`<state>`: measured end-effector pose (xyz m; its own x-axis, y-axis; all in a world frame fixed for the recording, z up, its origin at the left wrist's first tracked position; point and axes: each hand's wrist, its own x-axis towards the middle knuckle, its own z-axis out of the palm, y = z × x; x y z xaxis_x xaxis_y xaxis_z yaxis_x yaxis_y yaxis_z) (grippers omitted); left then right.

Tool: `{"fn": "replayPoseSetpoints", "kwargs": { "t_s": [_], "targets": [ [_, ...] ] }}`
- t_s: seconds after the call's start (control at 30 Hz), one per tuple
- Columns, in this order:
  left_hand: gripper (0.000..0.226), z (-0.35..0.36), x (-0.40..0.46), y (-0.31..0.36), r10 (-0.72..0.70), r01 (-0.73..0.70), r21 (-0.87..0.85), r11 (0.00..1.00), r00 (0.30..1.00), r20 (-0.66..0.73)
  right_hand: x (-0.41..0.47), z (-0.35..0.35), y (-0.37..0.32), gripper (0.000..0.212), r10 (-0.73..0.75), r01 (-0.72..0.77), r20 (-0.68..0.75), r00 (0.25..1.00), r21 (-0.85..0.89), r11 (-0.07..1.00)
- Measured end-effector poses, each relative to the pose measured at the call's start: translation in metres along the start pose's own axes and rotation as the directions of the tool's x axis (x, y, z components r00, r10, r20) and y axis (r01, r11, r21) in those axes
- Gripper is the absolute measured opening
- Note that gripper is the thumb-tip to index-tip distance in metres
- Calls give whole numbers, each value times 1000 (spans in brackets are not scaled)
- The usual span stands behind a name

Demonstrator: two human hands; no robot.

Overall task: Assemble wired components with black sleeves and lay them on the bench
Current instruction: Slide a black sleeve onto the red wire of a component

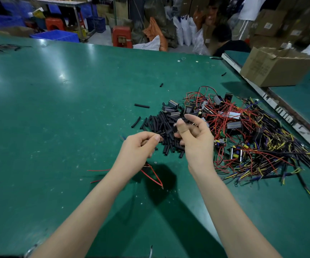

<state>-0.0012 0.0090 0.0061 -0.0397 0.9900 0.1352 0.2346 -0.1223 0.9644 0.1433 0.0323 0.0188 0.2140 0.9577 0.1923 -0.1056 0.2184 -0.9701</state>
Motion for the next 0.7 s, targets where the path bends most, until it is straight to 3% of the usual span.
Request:
{"fn": "replayPoseSetpoints", "kwargs": {
  "t_s": [0.4,0.7],
  "targets": [
    [17,13,-7,-6,-3,-7,-171,985,998,-59,-11,12,7,14,-122,134,-262,957,30,991],
    [13,13,-6,-9,-15,12,-156,988,1000,-18,-10,13,18,15,-112,105,-60,992,-104,989]
  ]
}}
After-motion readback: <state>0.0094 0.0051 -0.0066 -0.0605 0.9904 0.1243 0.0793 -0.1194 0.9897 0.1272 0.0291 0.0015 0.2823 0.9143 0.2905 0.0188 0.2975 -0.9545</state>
